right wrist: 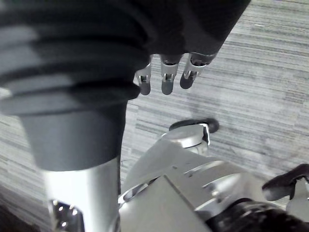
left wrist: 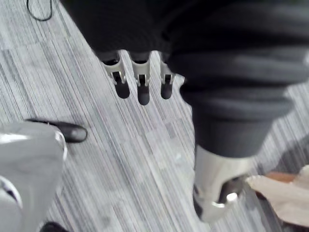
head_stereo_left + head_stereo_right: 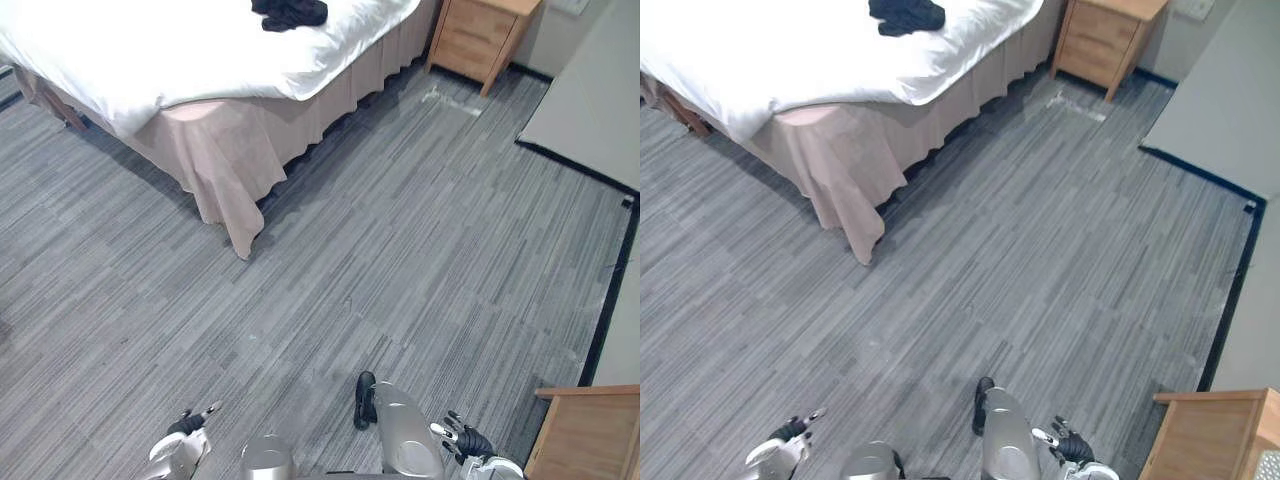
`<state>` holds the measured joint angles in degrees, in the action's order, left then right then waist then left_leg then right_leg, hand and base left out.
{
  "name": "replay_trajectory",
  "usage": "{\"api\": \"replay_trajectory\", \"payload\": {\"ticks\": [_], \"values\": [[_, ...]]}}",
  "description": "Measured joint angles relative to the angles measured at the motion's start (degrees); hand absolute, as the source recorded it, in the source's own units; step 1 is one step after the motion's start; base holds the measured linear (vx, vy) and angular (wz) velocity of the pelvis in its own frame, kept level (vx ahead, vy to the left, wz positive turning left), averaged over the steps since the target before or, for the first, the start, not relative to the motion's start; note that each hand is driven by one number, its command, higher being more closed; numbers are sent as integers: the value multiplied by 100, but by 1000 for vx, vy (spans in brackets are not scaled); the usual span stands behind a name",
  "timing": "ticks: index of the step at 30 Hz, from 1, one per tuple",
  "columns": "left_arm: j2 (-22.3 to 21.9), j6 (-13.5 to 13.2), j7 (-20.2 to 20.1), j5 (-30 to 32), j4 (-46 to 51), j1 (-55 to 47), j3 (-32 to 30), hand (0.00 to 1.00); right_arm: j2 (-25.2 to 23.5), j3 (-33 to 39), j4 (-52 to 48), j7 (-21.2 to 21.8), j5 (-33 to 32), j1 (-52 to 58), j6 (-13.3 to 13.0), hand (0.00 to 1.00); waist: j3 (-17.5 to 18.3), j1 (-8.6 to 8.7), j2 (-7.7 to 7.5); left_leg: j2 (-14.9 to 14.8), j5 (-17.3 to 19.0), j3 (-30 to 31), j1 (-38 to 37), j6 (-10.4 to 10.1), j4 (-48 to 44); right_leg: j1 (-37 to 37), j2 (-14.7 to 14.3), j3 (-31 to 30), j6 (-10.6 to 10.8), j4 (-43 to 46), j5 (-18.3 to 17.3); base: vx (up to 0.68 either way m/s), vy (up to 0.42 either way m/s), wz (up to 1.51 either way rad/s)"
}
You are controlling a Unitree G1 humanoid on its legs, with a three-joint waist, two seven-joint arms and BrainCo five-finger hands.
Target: Tidy the bed and pick cloth on bed and put in laundry
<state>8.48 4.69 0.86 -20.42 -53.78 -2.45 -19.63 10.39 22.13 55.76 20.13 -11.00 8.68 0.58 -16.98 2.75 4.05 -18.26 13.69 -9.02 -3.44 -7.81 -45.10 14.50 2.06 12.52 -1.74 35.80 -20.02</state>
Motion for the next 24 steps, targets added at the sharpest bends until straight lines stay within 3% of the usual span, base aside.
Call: {"api": "replay_trajectory", "payload": {"ticks": [1,2,3,4,6,7,8,10,12,13,14,15,16,18,20,22,24], "values": [[-65,-1,0,-6,0,-129,-2,0,76,-15,11,50,49,2,3,0,40,10,126,-119,-511,-16,159,164,-470,-176,-158,79,-30,-229,17,408,-105,0],[-126,-6,-7,-7,-1,-328,-76,0,114,-50,51,136,227,12,27,0,66,55,270,-251,-1415,12,313,403,-817,-503,-420,142,-275,-620,137,406,-98,15],[-125,-5,-11,-6,-11,-373,-188,0,92,-61,147,144,246,-34,54,0,3,35,202,-258,-2124,190,493,428,-1108,-745,-492,52,-458,-795,218,373,-77,24],[-128,-5,-62,-2,2,-388,-194,0,135,-152,174,144,421,-141,107,0,-158,-31,93,-76,-1277,355,1201,381,-2097,-1180,-481,48,-596,-1136,269,278,-69,13],[-125,-10,-155,-12,65,-422,-190,0,152,-215,132,208,440,-250,97,0,-358,-176,-126,278,-514,64,1780,285,-2069,-1685,-353,67,-618,-1505,290,301,-38,-7],[-126,-12,-212,-24,149,-486,-182,0,114,-215,87,233,470,-312,93,0,-394,-296,-183,367,-290,-335,2031,304,-1581,-1974,-338,71,-561,-1711,309,307,-11,-11],[-126,-11,-234,-63,168,-500,-182,0,95,-216,30,239,497,-317,98,0,-417,-304,-220,391,-241,-600,2097,360,-1272,-2124,-322,115,-546,-1792,289,361,-4,19],[-172,23,-243,-215,264,-562,-182,0,121,-206,-110,252,633,-277,104,0,-417,-297,-256,377,-353,-2144,2073,508,248,-2601,-281,479,-350,-1947,12,394,-15,56],[-183,84,-233,-227,269,-561,-189,0,224,-206,-122,224,638,-267,105,0,-318,-289,-130,373,-834,-3323,1819,1020,1109,-2895,-321,756,-132,-1812,-413,483,10,73],[-163,110,-229,-230,271,-537,-218,0,237,-210,-114,203,638,-289,106,0,-264,-285,-183,505,-284,-3611,1648,1867,1219,-2992,-242,904,-8,-1593,-753,612,46,77],[-153,145,-225,-230,274,-470,-288,0,231,-210,-94,203,639,-371,104,0,-217,-289,-313,689,51,-3600,1664,2043,1225,-2945,-98,999,106,-1365,-964,509,29,77],[-156,249,-219,-196,246,-331,-375,0,227,-209,-64,228,626,-570,101,0,-203,-298,-516,909,244,-3511,1742,1934,1145,-2583,214,1142,329,-400,-1077,570,4,73],[-152,313,-214,-101,220,-231,-373,0,215,-210,-64,255,594,-815,79,0,-231,-292,-607,1014,385,-3293,1815,1916,1077,-1948,574,1200,685,1148,-679,461,-21,77],[-138,350,-161,-88,128,-118,-285,0,193,-218,-5,312,518,-951,80,0,-224,-285,-646,1037,500,-2937,1720,1799,972,-1421,937,1199,661,2247,-726,501,-39,97],[-125,353,-78,-85,133,-113,-126,0,173,-302,22,313,365,-1036,99,0,-239,-334,-616,977,562,-2580,1433,1685,1017,-1219,1127,1238,668,2099,-814,400,-55,86],[-18,367,-92,14,167,-109,31,0,103,-449,-25,285,74,-1080,127,0,-260,-355,-570,828,635,-2137,1093,1412,1183,-968,1107,1040,777,1059,-737,315,-127,82],[176,427,-119,122,263,-106,277,0,16,-465,-108,253,-201,-1066,250,0,-253,-374,-577,764,574,-1792,863,1137,1485,-547,977,378,1015,-588,-128,340,-233,72]]}}
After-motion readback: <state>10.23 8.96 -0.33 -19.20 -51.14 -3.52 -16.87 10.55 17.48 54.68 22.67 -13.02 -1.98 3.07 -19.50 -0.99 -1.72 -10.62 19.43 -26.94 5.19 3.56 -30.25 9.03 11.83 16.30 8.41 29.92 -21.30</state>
